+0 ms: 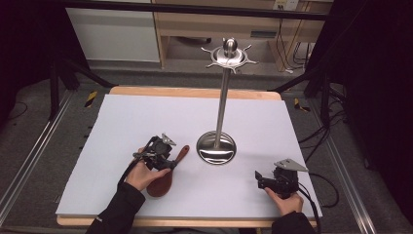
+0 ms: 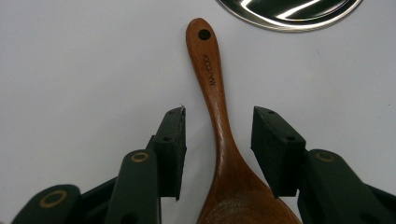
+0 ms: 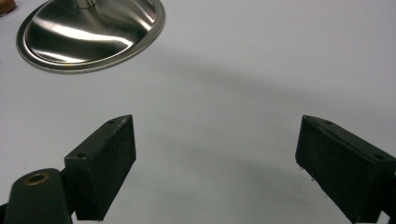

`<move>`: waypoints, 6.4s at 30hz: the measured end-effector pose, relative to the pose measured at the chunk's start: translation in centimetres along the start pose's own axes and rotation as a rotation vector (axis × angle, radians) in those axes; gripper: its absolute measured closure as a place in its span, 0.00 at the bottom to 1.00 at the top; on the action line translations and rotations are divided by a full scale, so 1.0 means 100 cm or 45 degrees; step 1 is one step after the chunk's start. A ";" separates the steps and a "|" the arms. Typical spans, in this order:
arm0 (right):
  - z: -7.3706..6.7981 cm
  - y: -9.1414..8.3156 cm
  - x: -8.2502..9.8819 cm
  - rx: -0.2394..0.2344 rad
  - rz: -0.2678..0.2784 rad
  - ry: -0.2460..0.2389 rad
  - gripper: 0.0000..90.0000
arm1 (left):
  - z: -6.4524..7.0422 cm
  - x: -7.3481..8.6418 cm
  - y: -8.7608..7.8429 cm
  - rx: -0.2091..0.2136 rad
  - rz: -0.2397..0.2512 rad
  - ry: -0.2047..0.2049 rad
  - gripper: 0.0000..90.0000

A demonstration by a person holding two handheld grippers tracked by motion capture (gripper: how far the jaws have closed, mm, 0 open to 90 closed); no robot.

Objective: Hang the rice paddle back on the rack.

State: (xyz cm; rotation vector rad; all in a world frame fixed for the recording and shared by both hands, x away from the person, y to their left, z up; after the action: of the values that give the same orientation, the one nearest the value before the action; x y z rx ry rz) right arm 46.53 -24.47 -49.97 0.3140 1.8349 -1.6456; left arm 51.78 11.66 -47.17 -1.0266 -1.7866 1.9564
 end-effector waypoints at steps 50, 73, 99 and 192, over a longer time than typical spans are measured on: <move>-0.003 0.001 0.001 -0.018 -0.026 -0.004 0.15 | 0.001 -0.009 0.029 0.045 -0.219 -0.036 0.79; -0.003 0.002 0.002 -0.019 -0.033 -0.009 0.15 | 0.001 -0.010 0.028 0.032 -0.240 -0.021 0.87; -0.002 0.002 0.001 -0.016 -0.026 -0.004 0.15 | -0.002 0.001 0.006 0.062 -0.114 -0.015 0.87; -0.001 0.000 0.001 -0.012 -0.007 0.002 0.17 | 0.014 -0.036 -0.202 0.128 0.959 -0.019 0.87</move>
State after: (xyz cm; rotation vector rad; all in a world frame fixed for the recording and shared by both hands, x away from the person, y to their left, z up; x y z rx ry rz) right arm 46.42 -24.39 -50.03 0.3063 1.8461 -1.6403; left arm 48.53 11.92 -26.90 -1.8378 -1.3878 2.4170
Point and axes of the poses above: each handheld gripper's, and its own axes: y roughly forward along the jaws, x roughly out of its underside, z roughly to its right, the point moved 5 cm from there along y, roughly forward along the jaws, and after that the axes turned 15 degrees about -z, right-handed, at the moved point
